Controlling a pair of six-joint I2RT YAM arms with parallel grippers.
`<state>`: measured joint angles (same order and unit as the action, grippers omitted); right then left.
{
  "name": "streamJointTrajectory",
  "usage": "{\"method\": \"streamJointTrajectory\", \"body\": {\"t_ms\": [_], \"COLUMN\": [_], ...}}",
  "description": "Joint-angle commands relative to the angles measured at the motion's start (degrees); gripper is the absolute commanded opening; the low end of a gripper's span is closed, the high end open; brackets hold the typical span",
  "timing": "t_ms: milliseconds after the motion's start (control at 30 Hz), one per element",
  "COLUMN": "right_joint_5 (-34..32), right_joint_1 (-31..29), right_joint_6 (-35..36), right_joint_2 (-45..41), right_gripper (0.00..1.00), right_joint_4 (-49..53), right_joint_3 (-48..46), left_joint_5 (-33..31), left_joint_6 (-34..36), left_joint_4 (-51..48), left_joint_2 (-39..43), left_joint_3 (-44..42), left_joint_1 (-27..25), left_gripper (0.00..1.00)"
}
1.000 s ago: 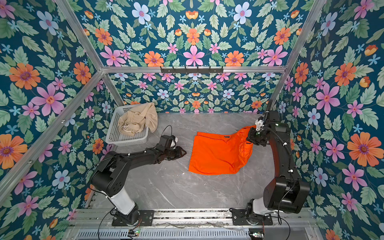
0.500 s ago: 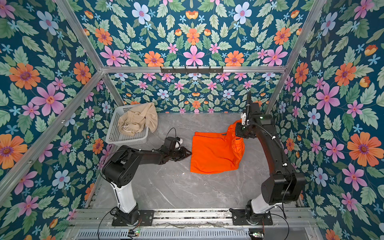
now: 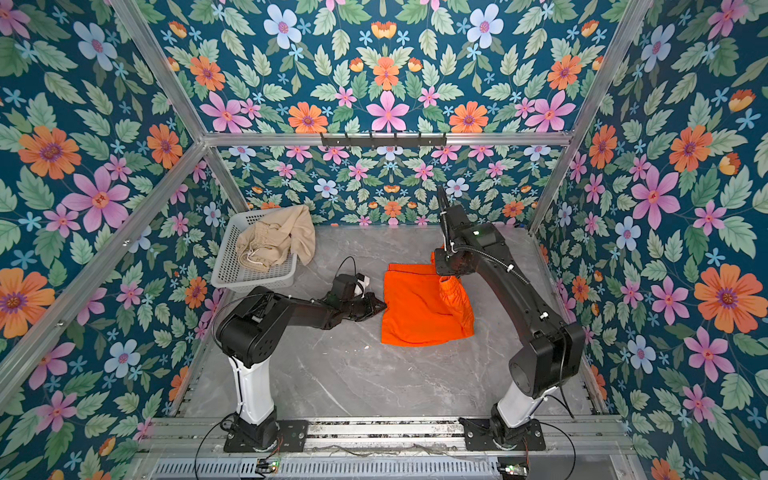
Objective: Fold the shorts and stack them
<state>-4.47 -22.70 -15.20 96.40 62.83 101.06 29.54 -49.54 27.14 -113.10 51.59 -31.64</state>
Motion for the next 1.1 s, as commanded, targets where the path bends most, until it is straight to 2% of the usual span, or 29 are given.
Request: {"method": "streamJointTrajectory", "body": {"t_ms": [0, 400, 667, 1067], "right_joint_5": [-2.51, -1.57, -1.08, -0.22], "right_joint_1": [-2.11, -8.57, -11.47, -13.05], "right_joint_6": [-3.36, -11.80, -13.66, -14.42], "right_joint_2": [1.87, 6.35, 9.63, 16.09], "right_gripper": [0.08, 0.08, 0.08, 0.09], "right_joint_4": [0.34, -2.73, -4.11, -7.46], "right_joint_3": [1.41, 3.08, 5.02, 2.36], "left_joint_5": [-1.37, -1.93, -2.17, -3.16], "left_joint_6": [0.29, 0.74, 0.74, 1.23], "left_joint_4": [-2.35, -2.62, -2.70, -3.66], "left_joint_2": [-0.54, -0.77, -1.16, -0.68], "left_joint_3": [0.17, 0.35, 0.60, 0.80], "left_joint_1": [-0.09, -0.44, -0.95, -1.32], "left_gripper": [0.11, 0.11, 0.10, 0.11]}}
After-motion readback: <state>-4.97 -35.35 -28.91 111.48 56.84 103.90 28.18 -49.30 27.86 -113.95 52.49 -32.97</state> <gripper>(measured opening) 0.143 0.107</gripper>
